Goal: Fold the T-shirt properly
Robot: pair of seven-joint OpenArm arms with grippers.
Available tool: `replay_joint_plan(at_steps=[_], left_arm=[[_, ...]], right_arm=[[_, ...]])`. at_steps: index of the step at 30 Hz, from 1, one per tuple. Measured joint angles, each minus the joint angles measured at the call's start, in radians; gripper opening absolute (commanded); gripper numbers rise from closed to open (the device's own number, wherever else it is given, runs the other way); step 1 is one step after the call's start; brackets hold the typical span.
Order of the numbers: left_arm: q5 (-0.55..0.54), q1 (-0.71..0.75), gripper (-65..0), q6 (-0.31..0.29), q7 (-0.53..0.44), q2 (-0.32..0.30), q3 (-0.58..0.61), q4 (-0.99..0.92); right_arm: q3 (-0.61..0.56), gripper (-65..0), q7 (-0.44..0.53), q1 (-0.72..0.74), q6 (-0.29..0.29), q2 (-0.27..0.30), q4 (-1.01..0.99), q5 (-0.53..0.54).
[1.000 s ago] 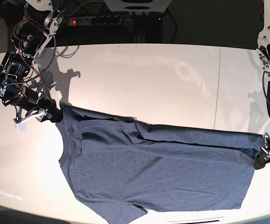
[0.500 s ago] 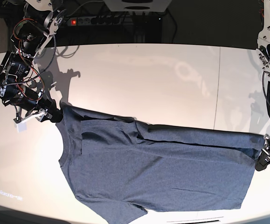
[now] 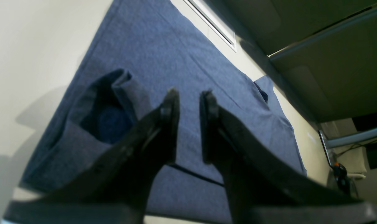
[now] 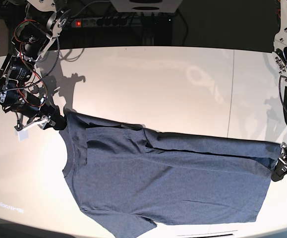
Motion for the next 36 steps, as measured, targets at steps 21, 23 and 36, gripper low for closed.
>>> replay_joint_plan(at_steps=[21,23,36], left_arm=[[0.118,0.0,-49.5,0.0,-0.051,0.002,0.0,0.0],[0.129,0.0,-50.5,0.0,-0.05,0.002,0.0,0.0],[0.17,0.0,-65.0,0.0,0.001,0.002,0.0,0.0]], right_arm=[[0.002,-42.7,0.003,-0.026,-0.002,-0.014,0.004,0.004],[0.002,-42.7,0.007,-0.039,-0.003,-0.014,0.005,0.009],[0.002,-42.7,0.034,-0.089,-0.004,-0.019,0.011,0.04]])
